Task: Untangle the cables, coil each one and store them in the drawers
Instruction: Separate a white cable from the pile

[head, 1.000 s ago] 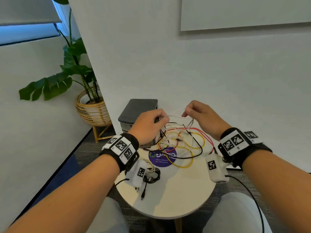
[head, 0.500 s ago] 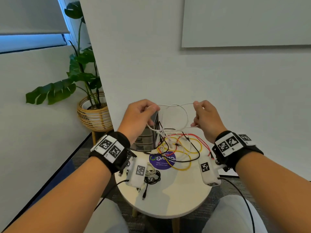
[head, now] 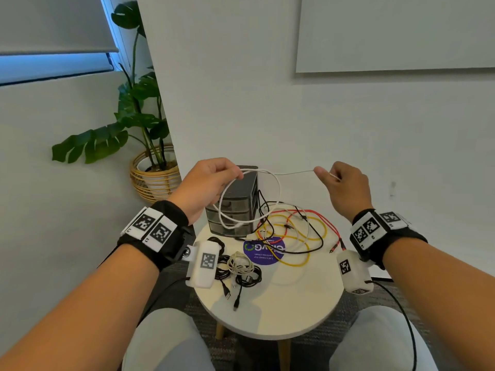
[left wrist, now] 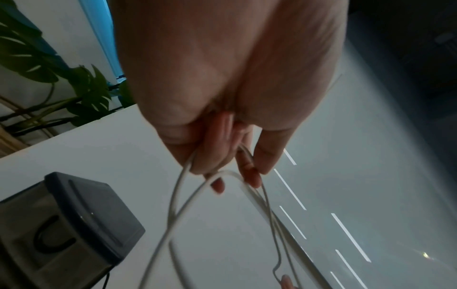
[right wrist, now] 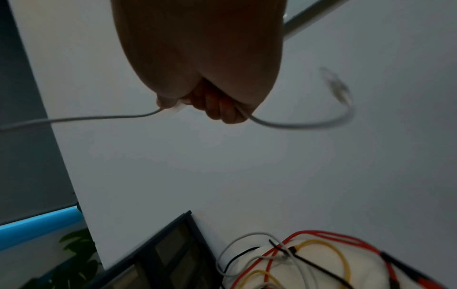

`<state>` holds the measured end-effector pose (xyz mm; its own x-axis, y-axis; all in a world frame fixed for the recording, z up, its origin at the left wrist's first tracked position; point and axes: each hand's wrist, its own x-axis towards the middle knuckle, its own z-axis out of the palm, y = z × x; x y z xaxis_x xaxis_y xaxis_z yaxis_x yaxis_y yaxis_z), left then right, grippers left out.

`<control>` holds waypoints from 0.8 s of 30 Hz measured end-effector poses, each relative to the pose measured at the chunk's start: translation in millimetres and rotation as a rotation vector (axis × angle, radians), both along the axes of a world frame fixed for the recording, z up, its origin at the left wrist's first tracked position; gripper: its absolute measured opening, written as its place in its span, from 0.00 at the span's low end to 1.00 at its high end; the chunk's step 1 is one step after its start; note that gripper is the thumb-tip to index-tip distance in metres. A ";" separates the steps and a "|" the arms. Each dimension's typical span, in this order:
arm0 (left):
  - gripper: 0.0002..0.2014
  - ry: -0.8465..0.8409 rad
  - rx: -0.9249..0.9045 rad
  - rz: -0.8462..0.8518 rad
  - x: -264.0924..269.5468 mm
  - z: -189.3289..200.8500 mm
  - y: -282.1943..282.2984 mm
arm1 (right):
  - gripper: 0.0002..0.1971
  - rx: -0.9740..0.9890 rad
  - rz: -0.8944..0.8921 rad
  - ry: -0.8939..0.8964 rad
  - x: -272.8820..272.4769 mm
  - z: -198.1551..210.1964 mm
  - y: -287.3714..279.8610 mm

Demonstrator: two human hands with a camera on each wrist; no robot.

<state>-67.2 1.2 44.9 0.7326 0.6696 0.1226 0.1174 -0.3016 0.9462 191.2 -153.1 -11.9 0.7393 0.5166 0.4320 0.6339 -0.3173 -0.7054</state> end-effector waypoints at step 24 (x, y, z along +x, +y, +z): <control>0.16 -0.026 -0.021 0.002 43.0 -2.3 -22.6 | 0.06 -0.008 0.618 0.149 -44.5 29.8 22.8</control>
<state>-24.3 -21.4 42.6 0.7282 0.6735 0.1271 0.0932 -0.2811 0.9551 146.6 -130.2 17.9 0.3559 0.8698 0.3418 0.5968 0.0699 -0.7994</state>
